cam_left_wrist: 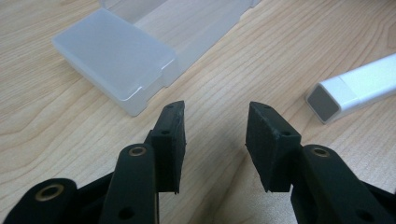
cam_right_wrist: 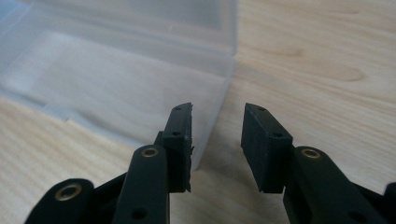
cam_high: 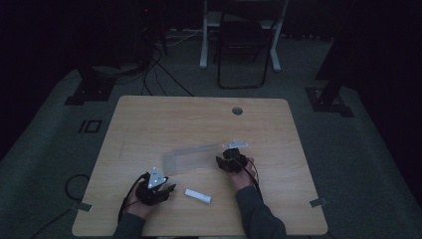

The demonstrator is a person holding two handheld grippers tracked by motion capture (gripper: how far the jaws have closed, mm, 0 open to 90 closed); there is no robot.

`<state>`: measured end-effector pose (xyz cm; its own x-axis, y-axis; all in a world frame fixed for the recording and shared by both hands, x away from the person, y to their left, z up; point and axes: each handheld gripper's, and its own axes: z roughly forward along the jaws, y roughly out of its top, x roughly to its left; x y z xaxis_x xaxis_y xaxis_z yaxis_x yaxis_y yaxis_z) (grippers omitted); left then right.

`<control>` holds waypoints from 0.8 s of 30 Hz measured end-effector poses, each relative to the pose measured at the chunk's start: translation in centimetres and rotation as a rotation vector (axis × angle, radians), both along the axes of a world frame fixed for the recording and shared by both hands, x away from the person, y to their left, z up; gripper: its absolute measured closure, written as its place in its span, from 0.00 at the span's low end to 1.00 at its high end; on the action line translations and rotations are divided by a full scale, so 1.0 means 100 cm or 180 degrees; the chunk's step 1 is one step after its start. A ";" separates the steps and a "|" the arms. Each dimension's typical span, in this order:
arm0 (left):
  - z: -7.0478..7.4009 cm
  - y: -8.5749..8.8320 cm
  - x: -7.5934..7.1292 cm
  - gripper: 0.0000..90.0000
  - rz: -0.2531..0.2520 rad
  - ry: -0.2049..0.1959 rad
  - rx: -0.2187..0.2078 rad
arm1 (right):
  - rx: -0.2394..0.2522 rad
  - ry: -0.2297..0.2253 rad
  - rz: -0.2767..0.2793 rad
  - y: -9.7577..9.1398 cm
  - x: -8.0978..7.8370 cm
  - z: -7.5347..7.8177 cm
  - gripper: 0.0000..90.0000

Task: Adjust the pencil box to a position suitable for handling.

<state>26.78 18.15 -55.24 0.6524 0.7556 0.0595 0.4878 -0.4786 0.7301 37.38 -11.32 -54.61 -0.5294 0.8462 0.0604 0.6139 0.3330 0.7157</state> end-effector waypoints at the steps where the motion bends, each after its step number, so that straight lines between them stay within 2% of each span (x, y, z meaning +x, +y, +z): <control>1: 0.000 0.000 0.000 0.64 -0.0005 0.0000 0.0001 | -0.0008 0.0012 0.0021 0.001 0.000 -0.001 0.73; 6: 0.001 -0.002 -0.002 0.66 -0.0086 -0.0021 -0.0048 | -0.0022 0.0074 0.0078 0.003 0.006 -0.005 0.86; 13: 0.004 -0.007 -0.009 0.69 -0.0287 -0.0071 -0.0118 | -0.0001 0.0089 0.0078 -0.002 0.017 -0.005 0.96; 24: 0.006 -0.019 -0.016 0.69 -0.0564 -0.0127 -0.0173 | -0.0014 0.0088 0.0187 0.006 0.020 -0.005 0.97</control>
<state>25.23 16.22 -54.69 0.7735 0.6318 0.0503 0.3694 -0.5139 0.7743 39.40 -10.75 -55.10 -0.5763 0.8140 0.0720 0.6126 0.3720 0.6973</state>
